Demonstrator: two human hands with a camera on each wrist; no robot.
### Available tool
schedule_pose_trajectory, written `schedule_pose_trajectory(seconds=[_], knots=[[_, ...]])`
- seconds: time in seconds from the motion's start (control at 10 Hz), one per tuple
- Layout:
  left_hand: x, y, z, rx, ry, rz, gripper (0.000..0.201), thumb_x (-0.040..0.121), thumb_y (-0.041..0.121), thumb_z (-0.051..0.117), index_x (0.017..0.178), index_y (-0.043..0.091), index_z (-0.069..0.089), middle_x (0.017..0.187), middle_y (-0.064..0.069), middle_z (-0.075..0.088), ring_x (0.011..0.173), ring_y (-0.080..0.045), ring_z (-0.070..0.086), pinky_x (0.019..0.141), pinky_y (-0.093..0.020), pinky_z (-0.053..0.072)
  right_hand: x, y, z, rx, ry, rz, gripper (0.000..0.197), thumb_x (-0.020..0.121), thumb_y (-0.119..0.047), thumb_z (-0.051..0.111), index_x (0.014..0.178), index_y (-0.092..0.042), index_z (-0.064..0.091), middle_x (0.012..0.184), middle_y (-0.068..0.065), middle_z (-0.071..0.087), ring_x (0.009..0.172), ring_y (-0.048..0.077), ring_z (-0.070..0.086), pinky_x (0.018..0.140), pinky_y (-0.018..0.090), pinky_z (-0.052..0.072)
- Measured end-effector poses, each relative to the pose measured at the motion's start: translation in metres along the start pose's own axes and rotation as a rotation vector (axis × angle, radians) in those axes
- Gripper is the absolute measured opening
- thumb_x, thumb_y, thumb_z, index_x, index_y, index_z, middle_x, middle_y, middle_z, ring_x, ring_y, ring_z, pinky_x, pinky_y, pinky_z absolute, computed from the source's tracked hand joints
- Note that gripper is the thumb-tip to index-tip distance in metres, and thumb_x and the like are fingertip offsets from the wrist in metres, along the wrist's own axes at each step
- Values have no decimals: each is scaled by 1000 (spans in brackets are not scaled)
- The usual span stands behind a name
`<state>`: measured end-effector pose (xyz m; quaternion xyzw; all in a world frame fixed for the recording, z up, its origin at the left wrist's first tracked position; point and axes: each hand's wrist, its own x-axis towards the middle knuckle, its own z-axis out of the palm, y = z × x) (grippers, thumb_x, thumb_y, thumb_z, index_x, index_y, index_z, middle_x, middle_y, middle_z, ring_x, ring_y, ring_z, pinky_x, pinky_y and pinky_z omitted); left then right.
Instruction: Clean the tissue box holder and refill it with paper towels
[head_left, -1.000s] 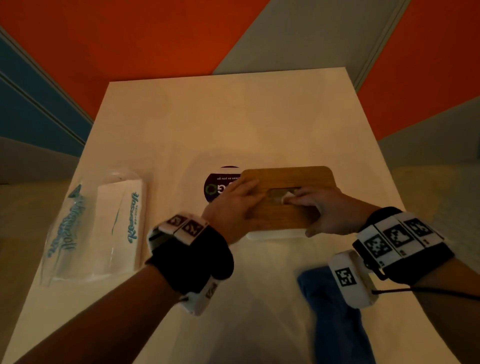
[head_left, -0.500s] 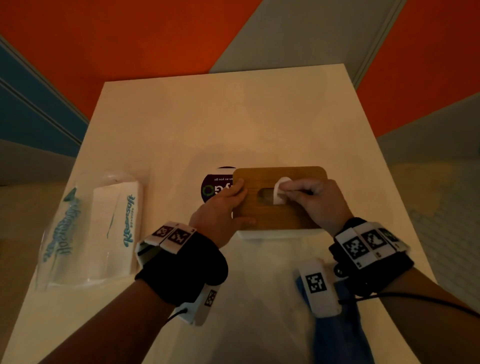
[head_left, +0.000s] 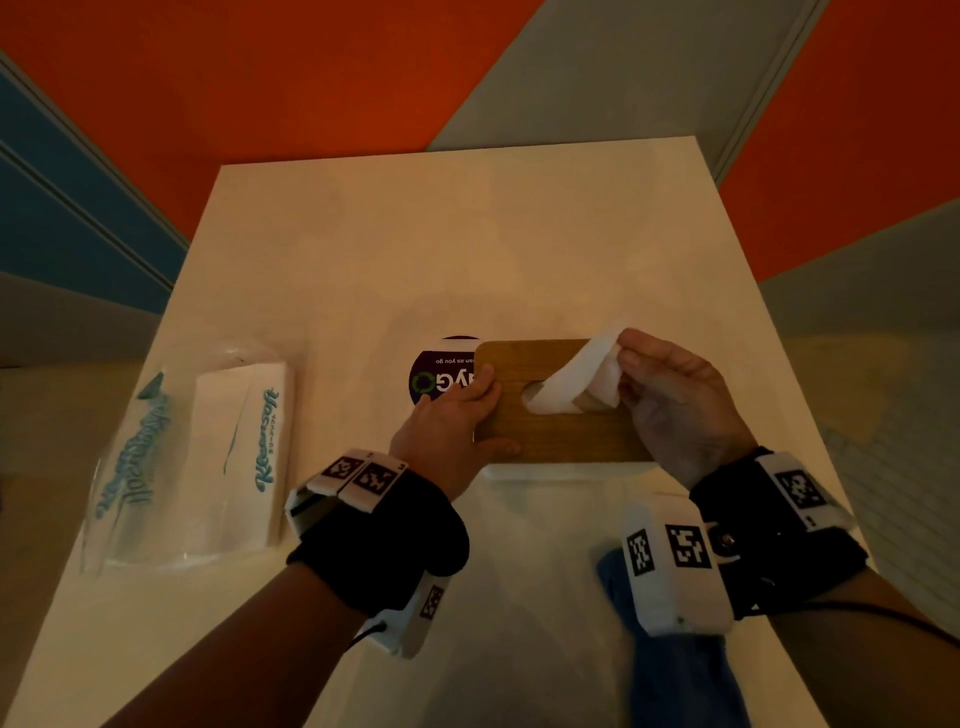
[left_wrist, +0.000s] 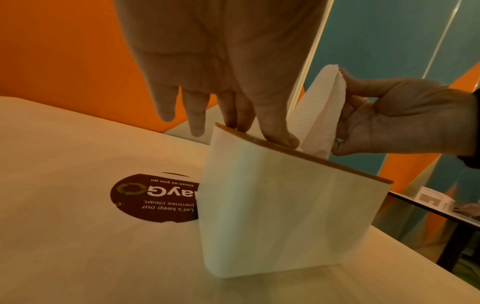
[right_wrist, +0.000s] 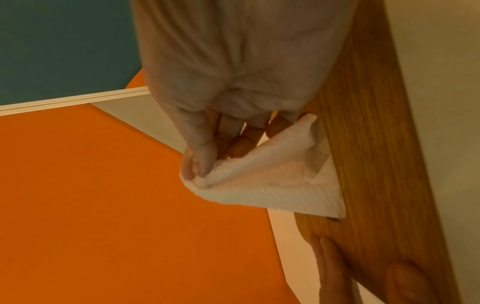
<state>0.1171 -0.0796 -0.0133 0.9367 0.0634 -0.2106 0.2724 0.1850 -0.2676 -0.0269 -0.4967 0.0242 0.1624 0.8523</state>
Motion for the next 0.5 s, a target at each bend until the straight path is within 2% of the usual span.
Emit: schedule_pose_trajectory(seconds=[0.1,0.2,0.3,0.4,0.5], knots=[[-1,0,-1,7,8,-4,67,84,40,55,141,25,23,155,12,12,140,-14,20,117,-43,19,-1,-6,4,-51,9,-15,50,24,-44,90,67,-23,77,71,-11,75,68,2,66,61,13,52],[-2,0,-1,27,17,14,66,85,41,54,141,24,23,155,12,11,140,-15,21,116,-40,20,-1,-17,9,-215,50,-35,13,58,-28,80,70,-26,76,72,-13,75,71,4,64,64,18,52],[-1,-1,0,31,24,17,67,85,42,54,141,25,22,155,13,11,139,-14,25,115,-37,24,-3,-30,5,-368,87,-71,30,85,0,56,79,-24,73,75,-5,70,79,15,56,69,23,42],[0,-6,6,-27,68,42,68,83,41,56,141,25,24,155,12,13,139,-13,25,113,-30,23,-17,-46,-2,-394,117,-75,27,89,-1,50,89,-22,67,90,-4,62,81,10,53,69,22,39],[-11,-16,14,-179,207,44,64,81,34,60,137,22,33,152,7,24,137,-13,27,112,-26,24,-39,-53,-12,-453,232,-102,24,89,-7,52,89,-26,68,104,-7,63,91,12,54,76,28,40]])
